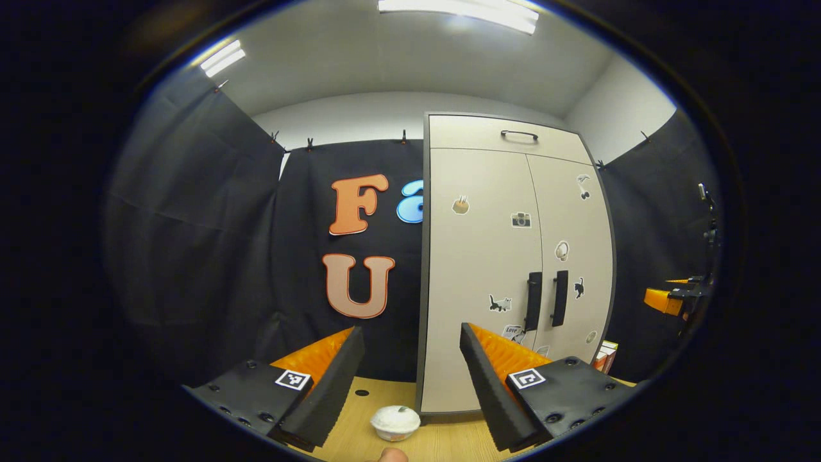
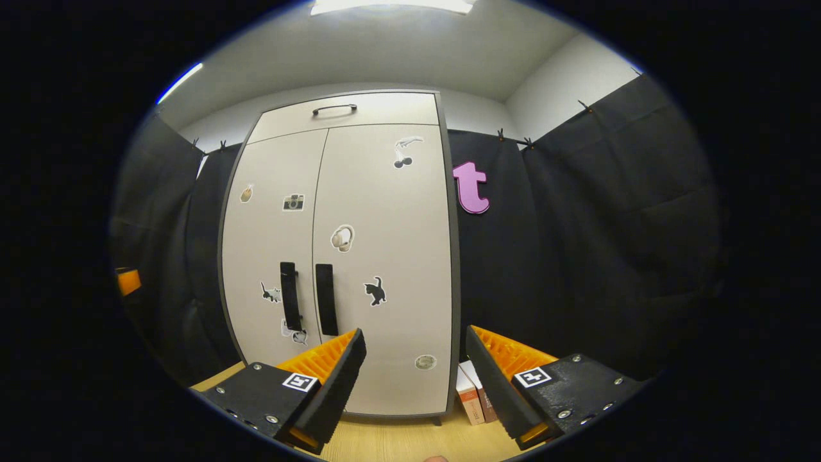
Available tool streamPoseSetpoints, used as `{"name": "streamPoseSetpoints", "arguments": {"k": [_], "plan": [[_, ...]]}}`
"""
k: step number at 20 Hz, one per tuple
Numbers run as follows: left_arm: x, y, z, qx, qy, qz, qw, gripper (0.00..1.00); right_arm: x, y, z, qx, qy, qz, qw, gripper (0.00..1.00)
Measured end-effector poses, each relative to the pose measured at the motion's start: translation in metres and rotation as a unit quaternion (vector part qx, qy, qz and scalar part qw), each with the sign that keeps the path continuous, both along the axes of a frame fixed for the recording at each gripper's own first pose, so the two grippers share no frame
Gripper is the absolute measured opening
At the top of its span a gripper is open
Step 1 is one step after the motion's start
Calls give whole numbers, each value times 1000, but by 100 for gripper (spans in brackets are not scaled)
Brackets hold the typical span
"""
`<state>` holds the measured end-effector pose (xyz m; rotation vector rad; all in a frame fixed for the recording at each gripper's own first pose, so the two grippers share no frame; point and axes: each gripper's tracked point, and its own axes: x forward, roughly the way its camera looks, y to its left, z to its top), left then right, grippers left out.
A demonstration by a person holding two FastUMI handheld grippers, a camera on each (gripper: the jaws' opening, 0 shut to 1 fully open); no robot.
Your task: Open the right door of the double-door shoe cabinet with the right hand, and open the left door with the left hand.
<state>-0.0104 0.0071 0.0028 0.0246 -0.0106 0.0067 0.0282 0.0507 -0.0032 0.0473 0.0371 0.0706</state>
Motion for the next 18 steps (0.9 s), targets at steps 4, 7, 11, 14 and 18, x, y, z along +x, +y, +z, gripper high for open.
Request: {"name": "streamPoseSetpoints", "arguments": {"k": [4, 7, 11, 14, 18], "plan": [[-3, -2, -1, -7, -1, -7, 1000, 96, 17, 23, 1, -5, 10, 14, 1000, 95], [-3, -2, -5, -12, 3, -12, 1000, 96, 32, 38, 0, -3, 17, 21, 1000, 95], [-1, 7, -11, -10, 8, -3, 1000, 96, 60, 61, 0, 5, 16, 29, 999, 95], [-1, 17, -14, -10, 11, 5, 1000, 96, 77, 78, -1, -1, 16, 34, 999, 96], [2, 30, -17, -4, 14, 18, 1000, 96, 103, 109, -11, 4, 33, 52, 998, 95]]}}
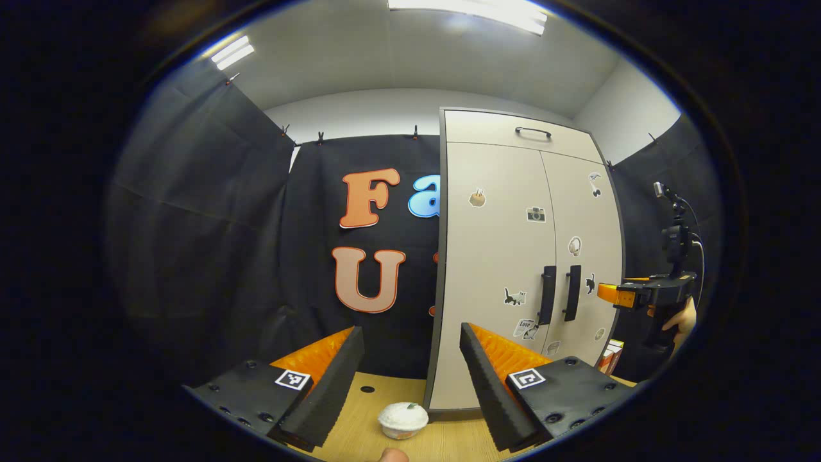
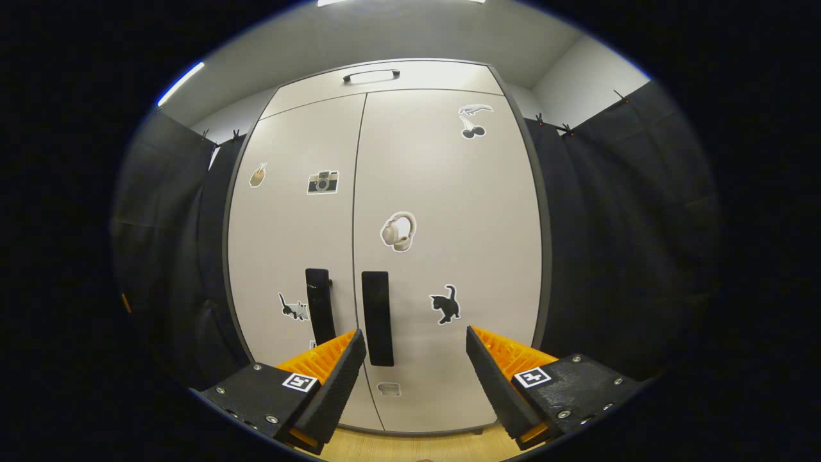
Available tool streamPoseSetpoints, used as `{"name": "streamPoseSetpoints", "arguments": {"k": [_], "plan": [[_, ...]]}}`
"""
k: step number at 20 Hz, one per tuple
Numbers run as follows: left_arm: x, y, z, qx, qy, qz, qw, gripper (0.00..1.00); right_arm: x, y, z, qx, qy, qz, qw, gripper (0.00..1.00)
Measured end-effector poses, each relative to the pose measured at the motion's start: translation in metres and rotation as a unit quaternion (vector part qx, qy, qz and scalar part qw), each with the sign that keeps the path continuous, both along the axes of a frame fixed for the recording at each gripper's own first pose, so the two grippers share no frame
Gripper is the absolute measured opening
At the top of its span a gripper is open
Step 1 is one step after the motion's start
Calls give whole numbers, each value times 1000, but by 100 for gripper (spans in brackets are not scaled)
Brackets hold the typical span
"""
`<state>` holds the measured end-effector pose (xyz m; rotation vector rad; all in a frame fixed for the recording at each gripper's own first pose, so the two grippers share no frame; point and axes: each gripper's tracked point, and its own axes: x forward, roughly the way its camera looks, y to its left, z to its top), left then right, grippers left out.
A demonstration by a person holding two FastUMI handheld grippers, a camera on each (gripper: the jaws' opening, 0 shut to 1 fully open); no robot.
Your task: Open the right door of the double-door shoe cabinet with the right hand, and open the left door with the left hand.
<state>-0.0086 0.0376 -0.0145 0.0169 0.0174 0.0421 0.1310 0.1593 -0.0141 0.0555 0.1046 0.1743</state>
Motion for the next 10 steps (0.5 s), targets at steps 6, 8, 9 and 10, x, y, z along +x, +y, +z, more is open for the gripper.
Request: {"name": "streamPoseSetpoints", "arguments": {"k": [6, 8, 9, 10], "plan": [[3, 15, -11, 0, 10, 9, 1000, 97, 40, 24, -12, 6, 11, -5, 1000, 85], [4, 18, -13, -7, 12, 7, 1000, 95, 48, 39, -16, 14, 19, 11, 1000, 79], [6, 21, -16, -7, 12, 8, 1000, 96, 52, 42, -19, 8, 22, 11, 1000, 77], [7, 23, -17, -6, 13, 11, 1000, 97, 57, 43, -22, 1, 23, 7, 1000, 74]]}}
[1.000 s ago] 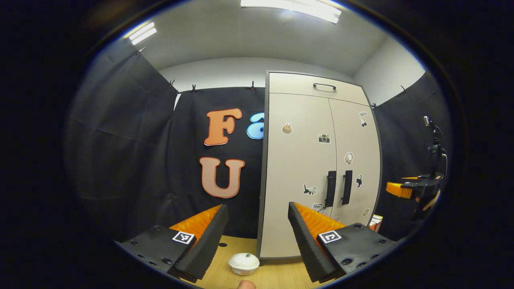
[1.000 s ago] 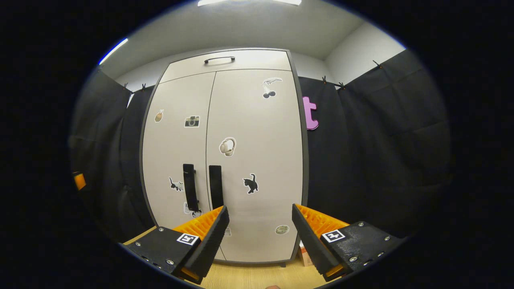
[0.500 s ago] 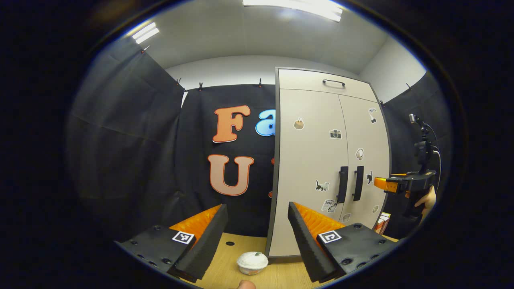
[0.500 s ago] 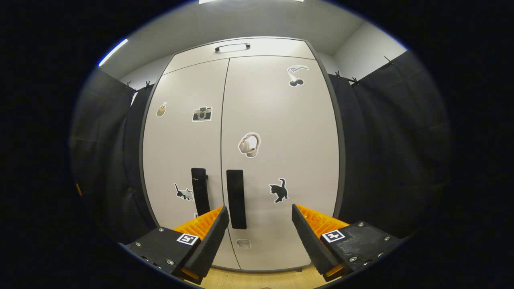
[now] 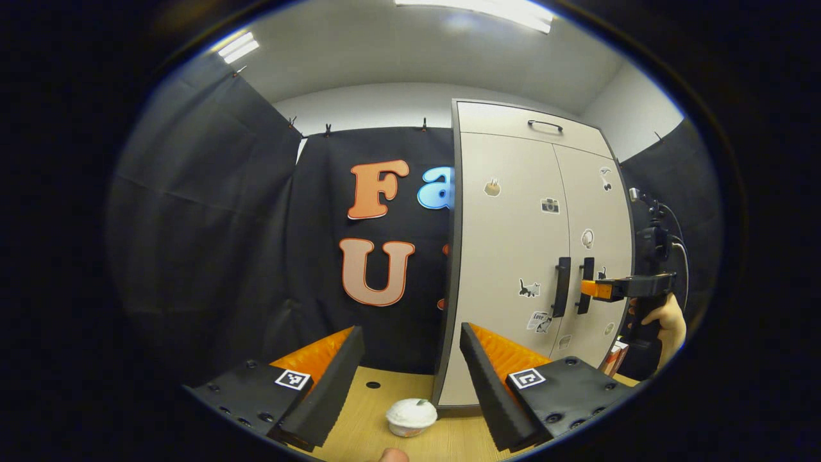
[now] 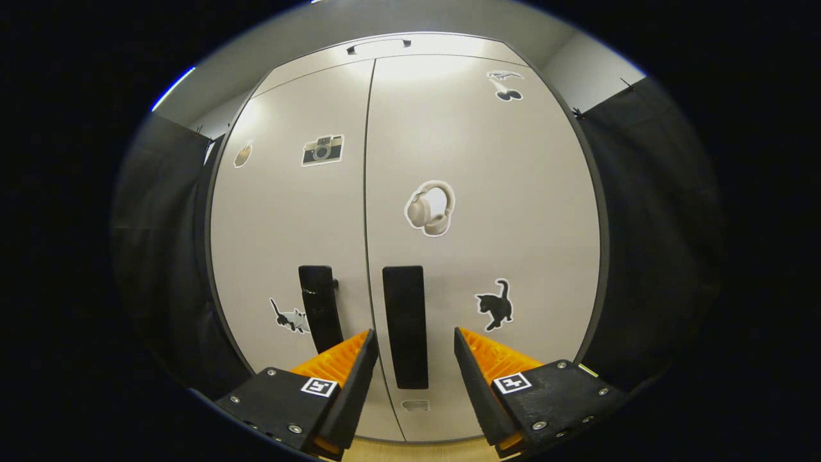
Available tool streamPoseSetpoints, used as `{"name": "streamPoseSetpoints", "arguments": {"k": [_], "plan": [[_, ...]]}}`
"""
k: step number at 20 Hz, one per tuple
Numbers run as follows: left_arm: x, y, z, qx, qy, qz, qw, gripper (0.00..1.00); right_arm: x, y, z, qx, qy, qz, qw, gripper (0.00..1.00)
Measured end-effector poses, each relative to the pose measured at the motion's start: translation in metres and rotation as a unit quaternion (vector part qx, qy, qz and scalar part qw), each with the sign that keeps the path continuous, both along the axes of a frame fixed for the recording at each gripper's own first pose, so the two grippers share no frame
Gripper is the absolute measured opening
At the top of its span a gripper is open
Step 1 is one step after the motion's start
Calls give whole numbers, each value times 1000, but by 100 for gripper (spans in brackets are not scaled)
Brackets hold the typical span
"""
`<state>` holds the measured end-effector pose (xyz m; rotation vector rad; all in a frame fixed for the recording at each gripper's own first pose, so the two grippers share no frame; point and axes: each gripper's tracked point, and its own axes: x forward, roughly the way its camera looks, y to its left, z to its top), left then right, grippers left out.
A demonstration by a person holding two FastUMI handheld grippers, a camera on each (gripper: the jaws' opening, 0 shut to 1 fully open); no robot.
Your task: Open the right door of the double-door shoe cabinet with the right hand, and open the left door with the left hand.
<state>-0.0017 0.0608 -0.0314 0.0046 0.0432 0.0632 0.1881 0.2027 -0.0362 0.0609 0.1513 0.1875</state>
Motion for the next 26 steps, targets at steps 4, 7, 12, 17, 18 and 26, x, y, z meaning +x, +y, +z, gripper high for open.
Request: {"name": "streamPoseSetpoints", "arguments": {"k": [4, 7, 12, 17, 18, 26], "plan": [[3, 10, -1, 10, -2, 13, 1000, 96, 11, 5, -7, 1, 7, -7, 1000, 58], [4, 11, -1, 12, -3, 14, 1000, 96, 16, 7, -9, 19, 11, -11, 1000, 43], [3, 4, -2, 12, 0, 7, 1000, 95, 15, 6, -9, 9, 6, -12, 1000, 31], [-3, -6, -1, 9, 4, 0, 1000, 96, 3, 3, -6, 4, 1, 6, 1000, 19], [-4, -7, -1, 9, 2, 1, 1000, 95, 1, 2, -5, 1, 2, 15, 1000, 16], [-14, -31, 2, -3, 3, -10, 1000, 96, -20, -10, 1, -5, 2, 53, 999, 13]]}}
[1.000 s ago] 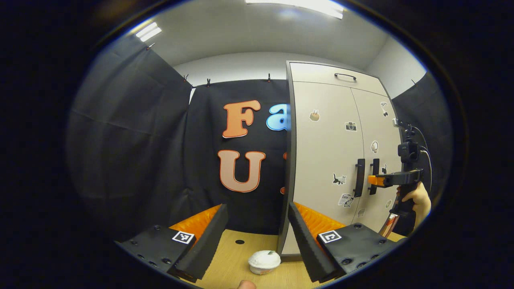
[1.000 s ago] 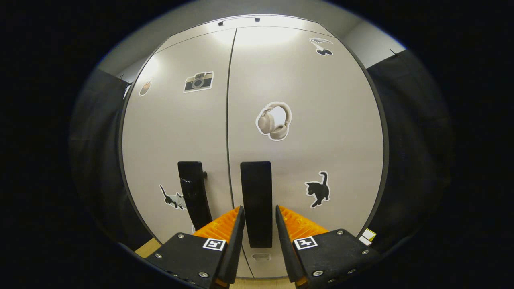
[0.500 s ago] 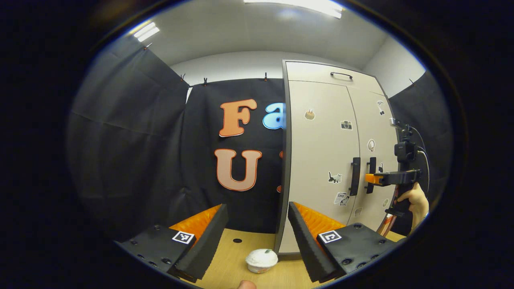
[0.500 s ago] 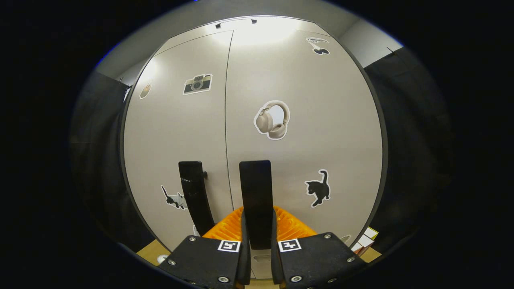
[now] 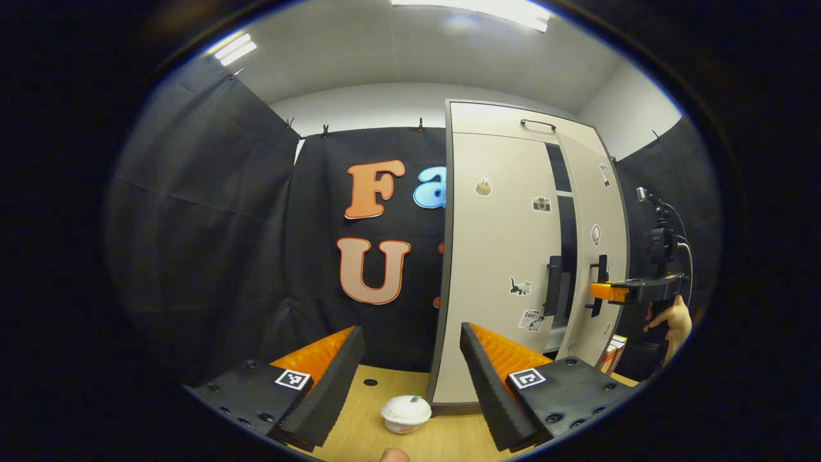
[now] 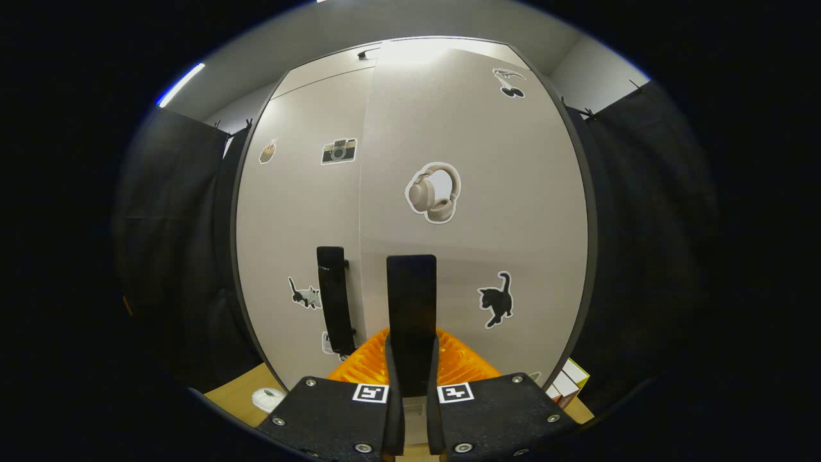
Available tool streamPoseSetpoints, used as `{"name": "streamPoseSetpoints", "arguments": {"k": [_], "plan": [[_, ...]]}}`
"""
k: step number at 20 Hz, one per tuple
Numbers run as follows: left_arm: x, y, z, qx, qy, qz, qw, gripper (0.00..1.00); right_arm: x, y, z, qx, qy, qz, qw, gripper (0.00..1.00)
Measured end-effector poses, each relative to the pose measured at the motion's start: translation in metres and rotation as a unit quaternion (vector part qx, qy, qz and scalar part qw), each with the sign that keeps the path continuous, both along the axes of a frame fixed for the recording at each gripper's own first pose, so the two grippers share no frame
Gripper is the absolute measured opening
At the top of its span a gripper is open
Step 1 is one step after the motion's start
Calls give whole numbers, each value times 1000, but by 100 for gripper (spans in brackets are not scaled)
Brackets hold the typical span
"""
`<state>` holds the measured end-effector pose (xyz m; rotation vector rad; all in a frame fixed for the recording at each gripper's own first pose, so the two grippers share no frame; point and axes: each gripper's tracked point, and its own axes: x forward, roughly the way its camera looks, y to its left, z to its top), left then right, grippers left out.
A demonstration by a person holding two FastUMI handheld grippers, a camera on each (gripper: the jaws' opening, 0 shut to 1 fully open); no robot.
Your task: Open the right door of the double-door shoe cabinet with the right hand, and open the left door with the left hand.
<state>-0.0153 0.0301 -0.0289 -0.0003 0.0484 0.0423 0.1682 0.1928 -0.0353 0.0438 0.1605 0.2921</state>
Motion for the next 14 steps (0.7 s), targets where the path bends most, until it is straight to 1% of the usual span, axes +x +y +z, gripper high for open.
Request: {"name": "streamPoseSetpoints", "arguments": {"k": [3, 5, 6, 8, 11, 13, 14], "plan": [[-3, -13, -1, -4, 4, -9, 1000, 96, -10, -11, 2, -22, -3, 5, 1000, 13], [-4, -21, 3, -4, 3, -13, 1000, 97, -15, -17, 3, -21, -5, 8, 1000, 13], [-6, -25, 2, -5, 3, -15, 1000, 96, -18, -19, 4, -16, -6, 8, 1000, 13], [-10, -33, 2, -6, 3, -19, 1000, 97, -23, -27, 5, -16, -10, 5, 1000, 13], [-15, -42, 2, -3, 6, -22, 1000, 96, -28, -38, 7, -17, -14, -1, 1000, 13], [-18, -49, 4, -2, 5, -26, 1000, 96, -32, -46, 9, -11, -17, -8, 1000, 13], [-20, -54, 6, -3, 3, -28, 1000, 96, -34, -51, 9, -11, -19, -13, 1000, 10]]}}
